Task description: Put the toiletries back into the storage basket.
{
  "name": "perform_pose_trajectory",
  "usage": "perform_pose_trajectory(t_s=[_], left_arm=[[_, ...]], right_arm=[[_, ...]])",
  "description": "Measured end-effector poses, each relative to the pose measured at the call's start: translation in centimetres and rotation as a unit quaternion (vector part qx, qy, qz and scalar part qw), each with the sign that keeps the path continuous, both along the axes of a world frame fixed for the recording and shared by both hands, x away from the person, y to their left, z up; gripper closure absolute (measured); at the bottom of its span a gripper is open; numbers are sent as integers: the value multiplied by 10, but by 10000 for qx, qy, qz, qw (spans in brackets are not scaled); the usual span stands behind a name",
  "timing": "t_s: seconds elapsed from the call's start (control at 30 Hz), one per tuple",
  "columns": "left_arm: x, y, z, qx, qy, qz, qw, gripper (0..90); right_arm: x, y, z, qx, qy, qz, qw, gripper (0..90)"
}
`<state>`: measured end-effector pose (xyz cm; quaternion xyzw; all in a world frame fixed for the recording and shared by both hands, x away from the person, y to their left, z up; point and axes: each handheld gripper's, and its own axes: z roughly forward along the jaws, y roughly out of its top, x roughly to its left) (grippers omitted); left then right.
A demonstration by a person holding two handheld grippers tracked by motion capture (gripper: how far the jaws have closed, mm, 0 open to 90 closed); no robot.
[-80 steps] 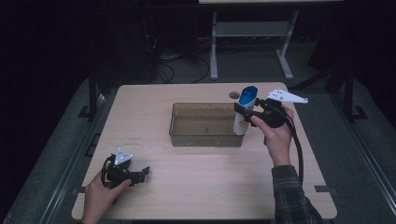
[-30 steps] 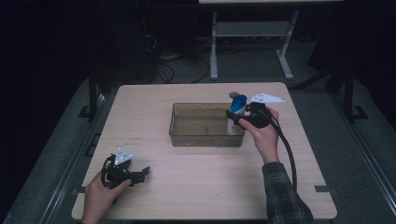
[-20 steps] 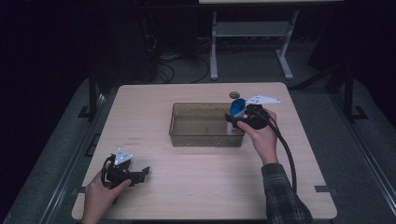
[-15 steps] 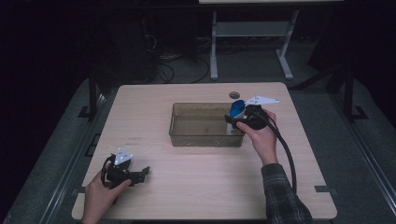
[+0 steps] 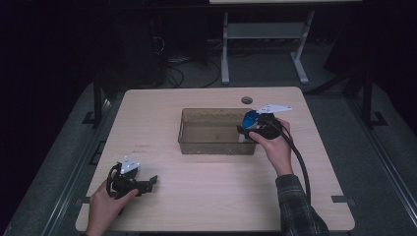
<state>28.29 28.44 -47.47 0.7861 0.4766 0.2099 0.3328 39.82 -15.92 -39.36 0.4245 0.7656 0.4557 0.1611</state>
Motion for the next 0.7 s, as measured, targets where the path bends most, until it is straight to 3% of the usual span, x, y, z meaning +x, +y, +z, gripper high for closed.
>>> perform_pose_trajectory(t_s=[0.27, 0.33, 0.43, 0.53, 0.7], left_arm=[[0, 0, 0, -1, -2, 3, 10000, 129], [0, 0, 0, -2, -3, 3, 10000, 128], [0, 0, 0, -2, -4, 2, 10000, 129], [0, 0, 0, -4, -3, 4, 10000, 128], [0, 0, 0, -2, -2, 2, 10000, 128]], right_arm=[[-1, 1, 0, -44, 9, 78, 10000, 316], [-2, 2, -2, -88, 41, 98, 9999, 238], [-2, 4, -4, -150, 72, 26, 9999, 192], [-3, 4, -3, -22, 61, 50, 10000, 190], [-6, 2, 0, -56, 6, 17, 10000, 192]])
